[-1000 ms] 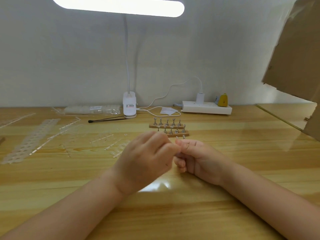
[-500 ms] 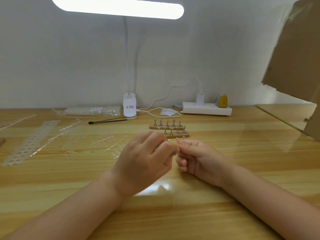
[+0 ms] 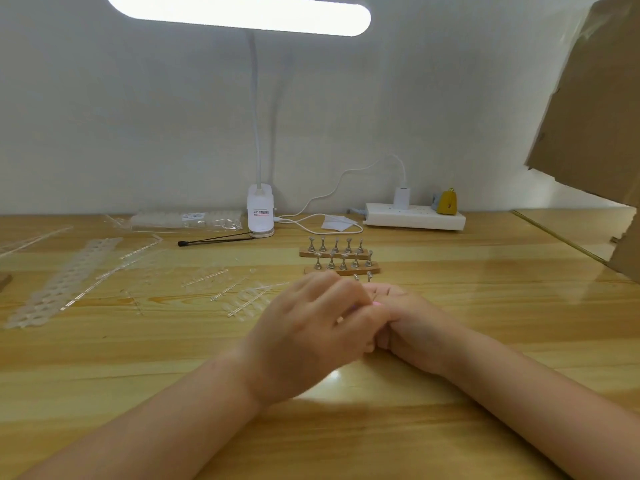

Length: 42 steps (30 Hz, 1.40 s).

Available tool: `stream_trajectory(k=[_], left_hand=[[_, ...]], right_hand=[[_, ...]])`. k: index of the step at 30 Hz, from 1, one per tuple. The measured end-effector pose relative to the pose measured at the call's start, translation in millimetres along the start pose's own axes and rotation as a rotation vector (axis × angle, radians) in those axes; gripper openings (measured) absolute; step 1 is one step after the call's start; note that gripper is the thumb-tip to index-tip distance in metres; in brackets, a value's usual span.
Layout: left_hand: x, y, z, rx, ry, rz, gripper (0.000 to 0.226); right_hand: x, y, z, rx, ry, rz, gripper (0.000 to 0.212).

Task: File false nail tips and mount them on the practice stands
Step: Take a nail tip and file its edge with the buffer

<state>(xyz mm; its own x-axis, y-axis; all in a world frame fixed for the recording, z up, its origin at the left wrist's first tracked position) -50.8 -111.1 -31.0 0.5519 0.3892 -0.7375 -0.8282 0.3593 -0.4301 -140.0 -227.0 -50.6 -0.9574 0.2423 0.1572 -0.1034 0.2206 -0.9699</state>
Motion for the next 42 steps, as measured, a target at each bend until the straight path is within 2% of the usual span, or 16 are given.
stream_trajectory(k=[4, 9, 11, 13, 16, 19, 22, 24, 26, 30, 33, 36, 40, 42], left_hand=[[10, -22, 7, -0.085, -0.015, 0.136, 0.01], [1, 0, 0, 0.004, 0.022, -0.022, 0.019], [2, -4, 0, -0.017, 0.001, 0.0, 0.022], [9, -17, 2, -0.08, -0.027, 0.075, 0.03], [14, -24, 7, -0.126, -0.029, 0.112, 0.025], [3, -7, 4, -0.066, 0.031, 0.008, 0.02], [0, -2, 2, -0.064, -0.017, -0.016, 0.017], [4, -14, 4, -0.132, -0.066, 0.059, 0.017], [7, -20, 7, -0.152, -0.048, 0.114, 0.019], [-2, -1, 2, -0.074, 0.008, -0.013, 0.019], [0, -5, 2, -0.091, -0.022, 0.023, 0.022], [9, -19, 6, -0.145, -0.022, 0.104, 0.018], [2, -3, 1, -0.075, -0.002, 0.003, 0.024], [1, -3, 0, -0.06, -0.023, 0.021, 0.022]], right_hand=[[1, -1, 0, -0.09, 0.027, -0.008, 0.022], [1, -1, 0, 0.008, -0.008, -0.011, 0.012], [1, -1, 0, -0.01, -0.012, -0.014, 0.009], [2, -2, 1, -0.056, -0.001, -0.014, 0.022], [2, -1, 0, -0.032, 0.002, 0.011, 0.026], [1, 0, 0, -0.011, 0.03, 0.02, 0.015], [0, -1, 0, -0.022, 0.053, 0.022, 0.013], [0, -1, 1, -0.108, 0.097, 0.019, 0.018], [0, -1, 2, -0.147, 0.134, 0.026, 0.025], [-3, 2, 3, -0.048, 0.122, 0.009, 0.037], [-3, 0, 2, -0.064, 0.114, 0.015, 0.023], [-2, -1, 2, -0.129, 0.141, 0.029, 0.026], [-2, 0, 1, -0.075, 0.107, 0.023, 0.017], [-1, 0, 1, -0.065, 0.072, 0.015, 0.015]])
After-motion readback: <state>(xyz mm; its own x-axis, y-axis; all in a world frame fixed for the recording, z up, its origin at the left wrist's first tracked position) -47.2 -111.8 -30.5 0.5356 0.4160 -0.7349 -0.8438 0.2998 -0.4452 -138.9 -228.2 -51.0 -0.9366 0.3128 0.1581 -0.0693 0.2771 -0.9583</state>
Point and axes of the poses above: each hand's wrist, its own x-axis away from the middle knuckle, its own z-axis out of the back of the hand, y = z × x, the point moved 2 cm from there along -x, towards the middle knuckle, and after that the axes turned 9 degrees about -z, right-handed, at the moved point
